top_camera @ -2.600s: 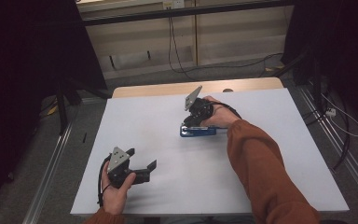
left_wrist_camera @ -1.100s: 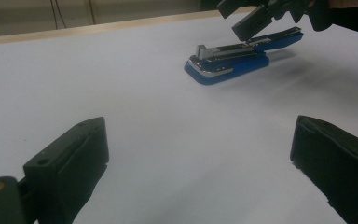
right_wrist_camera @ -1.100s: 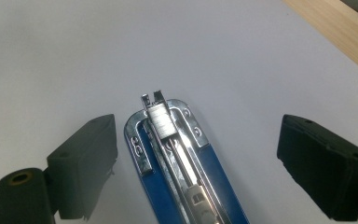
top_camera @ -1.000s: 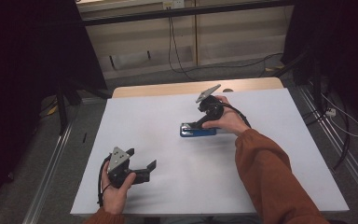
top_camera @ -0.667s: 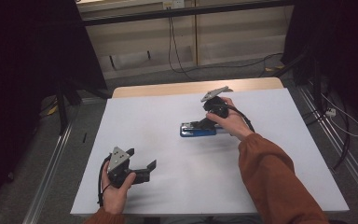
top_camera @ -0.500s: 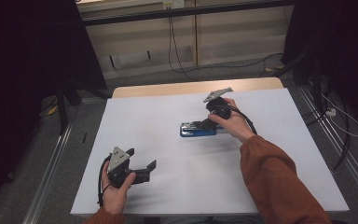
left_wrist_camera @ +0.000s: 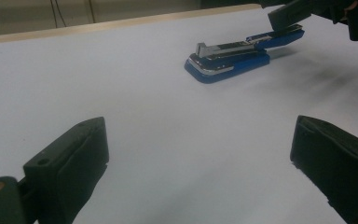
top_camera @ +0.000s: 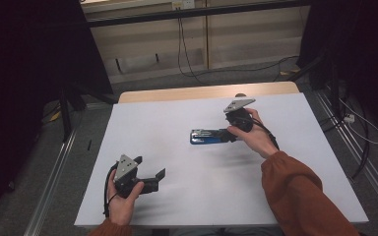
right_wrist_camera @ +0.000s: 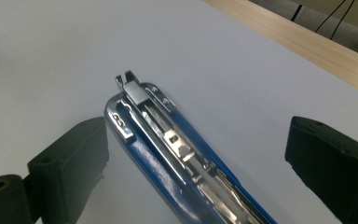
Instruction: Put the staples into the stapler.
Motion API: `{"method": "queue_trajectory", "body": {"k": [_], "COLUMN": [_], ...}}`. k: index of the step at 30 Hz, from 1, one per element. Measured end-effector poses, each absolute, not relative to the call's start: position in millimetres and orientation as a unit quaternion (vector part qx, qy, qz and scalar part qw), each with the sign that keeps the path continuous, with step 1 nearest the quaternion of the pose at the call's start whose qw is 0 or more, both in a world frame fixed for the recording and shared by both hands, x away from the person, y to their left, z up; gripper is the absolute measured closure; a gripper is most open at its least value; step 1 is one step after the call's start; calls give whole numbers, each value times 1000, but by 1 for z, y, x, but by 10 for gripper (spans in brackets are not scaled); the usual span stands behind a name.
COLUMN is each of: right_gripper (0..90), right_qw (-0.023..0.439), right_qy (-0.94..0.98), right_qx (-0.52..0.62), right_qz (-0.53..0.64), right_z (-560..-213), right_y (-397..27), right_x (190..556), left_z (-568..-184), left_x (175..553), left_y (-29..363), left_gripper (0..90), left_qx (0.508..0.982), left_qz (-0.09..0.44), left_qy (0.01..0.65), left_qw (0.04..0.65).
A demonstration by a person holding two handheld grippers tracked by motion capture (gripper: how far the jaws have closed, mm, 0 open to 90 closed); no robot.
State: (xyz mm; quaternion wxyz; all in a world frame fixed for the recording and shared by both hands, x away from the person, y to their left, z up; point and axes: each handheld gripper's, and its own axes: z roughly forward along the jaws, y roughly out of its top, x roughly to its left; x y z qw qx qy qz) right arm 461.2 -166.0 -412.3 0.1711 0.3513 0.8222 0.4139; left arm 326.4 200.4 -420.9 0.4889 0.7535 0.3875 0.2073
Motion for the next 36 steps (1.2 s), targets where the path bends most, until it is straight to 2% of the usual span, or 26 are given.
{"method": "queue_trajectory", "body": {"k": [12, 27, 36], "right_gripper": [57, 59, 51], "right_qw": [184, 232, 240], "right_qy": [795, 770, 747], "right_qx": [373, 381, 407], "right_qz": [441, 455, 468], "right_z": [-414, -413, -422], "right_y": [-189, -213, -230], "right_x": [439, 411, 395], "left_z": [-421, -423, -423], "left_x": [326, 327, 327], "left_y": [202, 204, 203], "left_gripper": [44, 44, 44], "left_qx": [751, 748, 747], "left_qz": [208, 207, 208], "left_qy": [392, 400, 400], "left_qw": [489, 488, 488]}}
